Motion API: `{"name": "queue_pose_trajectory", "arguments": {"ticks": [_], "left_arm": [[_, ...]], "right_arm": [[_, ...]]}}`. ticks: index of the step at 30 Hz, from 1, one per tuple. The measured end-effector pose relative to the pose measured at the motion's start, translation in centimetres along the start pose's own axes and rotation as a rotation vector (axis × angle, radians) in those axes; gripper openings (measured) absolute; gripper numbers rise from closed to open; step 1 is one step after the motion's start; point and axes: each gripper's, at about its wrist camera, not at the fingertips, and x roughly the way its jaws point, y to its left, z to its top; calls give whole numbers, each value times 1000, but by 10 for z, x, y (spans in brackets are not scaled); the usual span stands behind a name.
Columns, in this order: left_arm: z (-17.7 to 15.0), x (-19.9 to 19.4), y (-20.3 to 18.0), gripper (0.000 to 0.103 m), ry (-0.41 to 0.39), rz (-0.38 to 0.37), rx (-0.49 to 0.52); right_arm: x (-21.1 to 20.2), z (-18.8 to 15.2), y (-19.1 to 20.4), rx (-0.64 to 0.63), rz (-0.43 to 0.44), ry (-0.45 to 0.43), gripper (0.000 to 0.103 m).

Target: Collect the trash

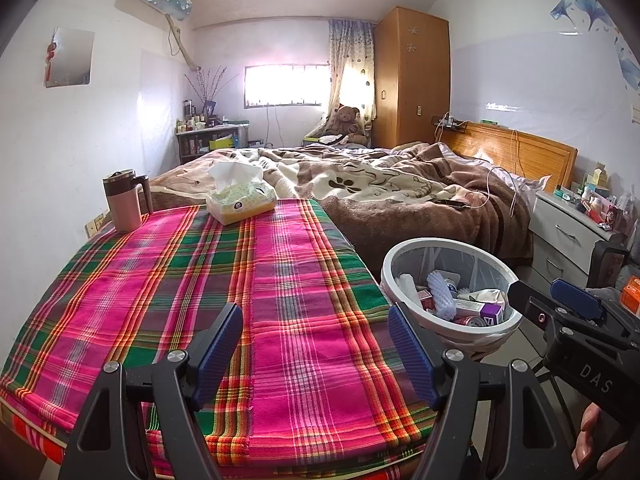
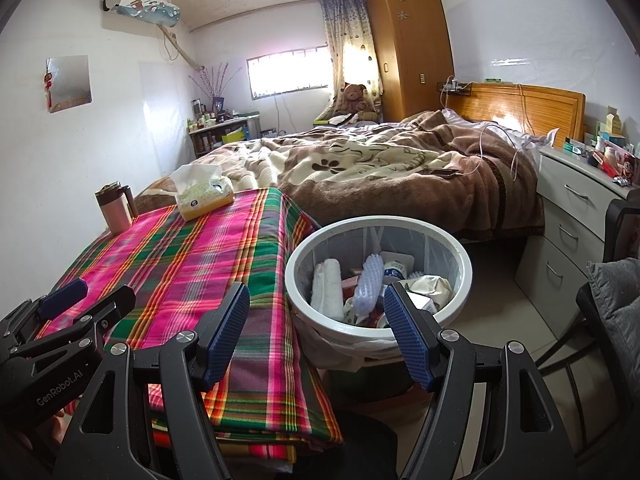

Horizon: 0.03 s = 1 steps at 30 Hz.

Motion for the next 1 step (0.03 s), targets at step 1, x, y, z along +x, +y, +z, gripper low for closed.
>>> {"name": "queue_pose_trajectory", "arguments": {"ticks": [1], "left_arm": [[0,0,0,75,-1,2,0]], "right_arm": [[0,0,0,0,1,0,71]]}}
